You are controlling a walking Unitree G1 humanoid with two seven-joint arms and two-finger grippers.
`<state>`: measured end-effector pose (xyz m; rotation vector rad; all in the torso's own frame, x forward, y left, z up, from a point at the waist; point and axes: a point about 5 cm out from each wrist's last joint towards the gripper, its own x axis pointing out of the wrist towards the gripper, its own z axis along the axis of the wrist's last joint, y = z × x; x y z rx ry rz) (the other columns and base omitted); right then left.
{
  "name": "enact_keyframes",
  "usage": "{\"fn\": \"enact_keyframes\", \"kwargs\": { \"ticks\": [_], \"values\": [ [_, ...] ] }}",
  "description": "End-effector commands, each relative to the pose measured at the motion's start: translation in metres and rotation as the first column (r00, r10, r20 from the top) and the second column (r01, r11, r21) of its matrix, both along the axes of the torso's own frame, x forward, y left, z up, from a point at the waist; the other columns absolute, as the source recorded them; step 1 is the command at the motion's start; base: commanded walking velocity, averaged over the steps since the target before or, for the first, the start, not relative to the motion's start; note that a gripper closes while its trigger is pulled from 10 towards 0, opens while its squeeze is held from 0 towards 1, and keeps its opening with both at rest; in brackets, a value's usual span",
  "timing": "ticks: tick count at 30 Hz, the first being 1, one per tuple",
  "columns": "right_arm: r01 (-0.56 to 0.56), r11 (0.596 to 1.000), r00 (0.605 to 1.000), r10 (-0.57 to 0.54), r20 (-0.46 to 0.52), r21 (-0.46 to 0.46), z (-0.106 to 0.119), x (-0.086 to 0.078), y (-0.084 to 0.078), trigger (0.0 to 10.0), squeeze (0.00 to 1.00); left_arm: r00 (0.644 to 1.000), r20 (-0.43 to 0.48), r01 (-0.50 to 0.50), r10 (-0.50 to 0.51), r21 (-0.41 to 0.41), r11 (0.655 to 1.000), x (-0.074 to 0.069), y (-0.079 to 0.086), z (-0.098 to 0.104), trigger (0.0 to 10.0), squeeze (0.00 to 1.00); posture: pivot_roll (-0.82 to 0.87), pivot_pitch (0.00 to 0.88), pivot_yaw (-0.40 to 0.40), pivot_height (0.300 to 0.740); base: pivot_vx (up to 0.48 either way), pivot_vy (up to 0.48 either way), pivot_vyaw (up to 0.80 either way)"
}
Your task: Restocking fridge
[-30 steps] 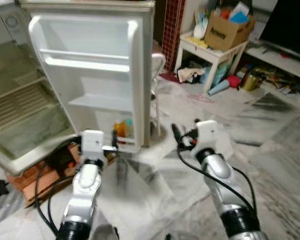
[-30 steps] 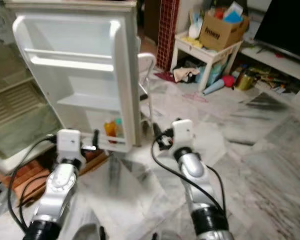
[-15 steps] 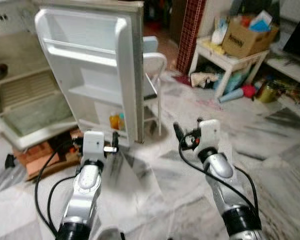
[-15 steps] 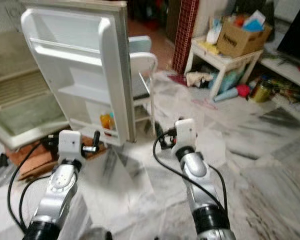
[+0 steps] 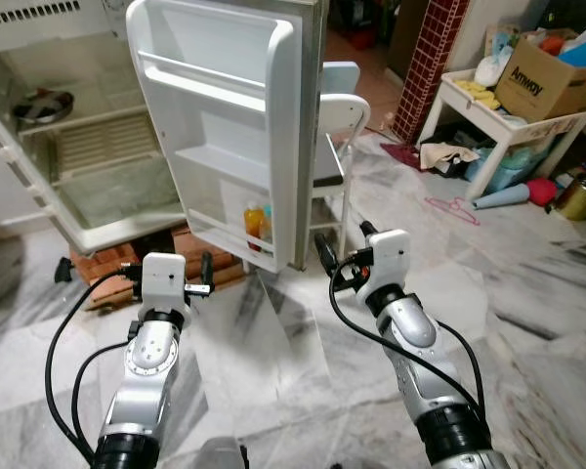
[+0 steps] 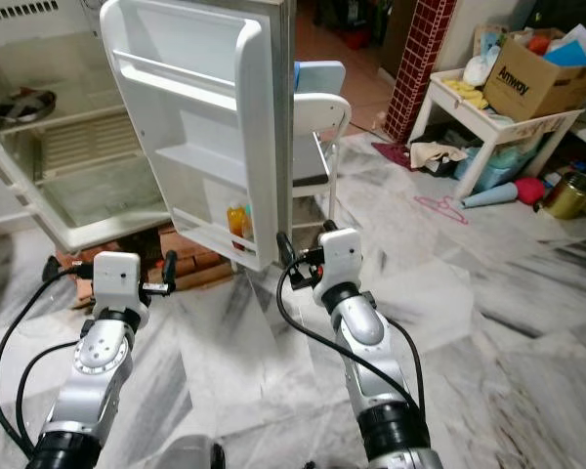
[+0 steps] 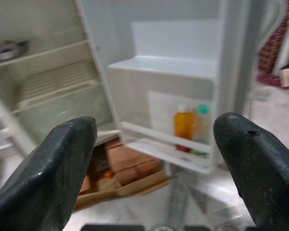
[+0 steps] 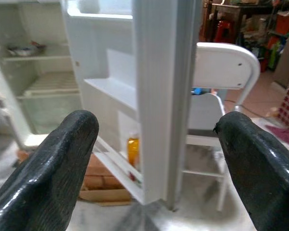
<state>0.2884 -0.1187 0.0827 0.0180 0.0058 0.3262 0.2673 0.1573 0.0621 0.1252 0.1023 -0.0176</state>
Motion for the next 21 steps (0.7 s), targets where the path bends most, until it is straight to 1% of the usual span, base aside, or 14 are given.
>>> {"fn": "enact_keyframes", "kwargs": {
  "ticks": [1, 5, 7, 11, 12, 14, 17, 20, 21],
  "values": [
    [0.019, 1.000, 1.000, -0.019, 0.020, 0.005, 0.0040, 0.0018, -0.0033, 10.0, 0.00, 1.000, 0.013, 0.008, -0.008, 0.001, 1.000, -0.0008, 0.0013, 0.0029, 10.0, 0.00, 0.00, 0.000, 0.003, 0.740, 0.352, 0.000, 0.47],
    [0.033, 0.999, 0.999, -0.033, 0.007, 0.002, 0.0025, 0.0028, -0.0072, 10.0, 0.00, 1.000, 0.012, 0.005, -0.005, -0.002, 1.000, -0.0006, 0.0013, 0.0030, 10.0, 0.00, 0.00, 0.000, -0.003, 0.740, 0.354, 0.000, 0.44],
    [0.051, 0.999, 0.999, -0.051, -0.006, -0.010, -0.0009, 0.0026, -0.0100, 10.0, 0.00, 1.000, 0.009, 0.005, -0.005, -0.005, 1.000, -0.0009, 0.0006, 0.0020, 10.0, 0.00, 0.00, 0.000, -0.004, 0.740, 0.360, 0.000, 0.00],
    [0.064, 0.998, 0.998, -0.064, -0.011, -0.005, -0.0019, 0.0022, -0.0113, 10.0, 0.00, 1.000, 0.008, 0.009, -0.009, -0.007, 1.000, -0.0014, -0.0002, 0.0018, 10.0, 0.00, 0.00, 0.000, -0.008, 0.740, 0.359, 0.000, 0.00],
    [0.089, 0.996, 0.996, -0.089, -0.006, -0.025, -0.0022, 0.0027, -0.0115, 10.0, 0.00, 1.000, 0.006, 0.009, -0.009, -0.007, 1.000, -0.0012, -0.0004, 0.0013, 10.0, 0.00, 0.00, 0.000, -0.010, 0.740, 0.368, 0.000, 0.00],
    [0.096, 0.995, 0.995, -0.096, -0.005, -0.031, -0.0023, 0.0029, -0.0114, 10.0, 0.00, 1.000, 0.005, 0.010, -0.010, -0.007, 1.000, -0.0011, -0.0004, 0.0011, 10.0, 0.00, 0.00, 0.000, -0.010, 0.740, 0.368, 0.000, 0.00],
    [0.062, 0.998, 0.998, -0.062, -0.004, -0.015, -0.0017, 0.0023, -0.0076, 10.0, 0.00, 1.000, 0.003, 0.011, -0.011, -0.006, 1.000, -0.0012, -0.0003, 0.0005, 10.0, 0.00, 0.00, 0.000, -0.011, 0.740, 0.368, 0.000, 0.00],
    [0.032, 0.999, 0.999, -0.032, 0.022, 0.009, 0.0032, 0.0020, -0.0054, 10.0, 0.00, 1.000, -0.001, 0.011, -0.011, -0.006, 1.000, -0.0013, -0.0003, -0.0001, 10.0, 0.00, 0.00, 0.000, -0.011, 0.740, 0.364, 0.000, 0.00],
    [0.023, 1.000, 0.999, -0.023, 0.022, 0.008, 0.0035, 0.0021, -0.0051, 10.0, 0.00, 1.000, -0.002, 0.011, -0.011, -0.006, 1.000, -0.0014, -0.0003, -0.0005, 10.0, 0.00, 0.00, 0.000, -0.011, 0.740, 0.368, 0.000, 0.58]
  ]
}}
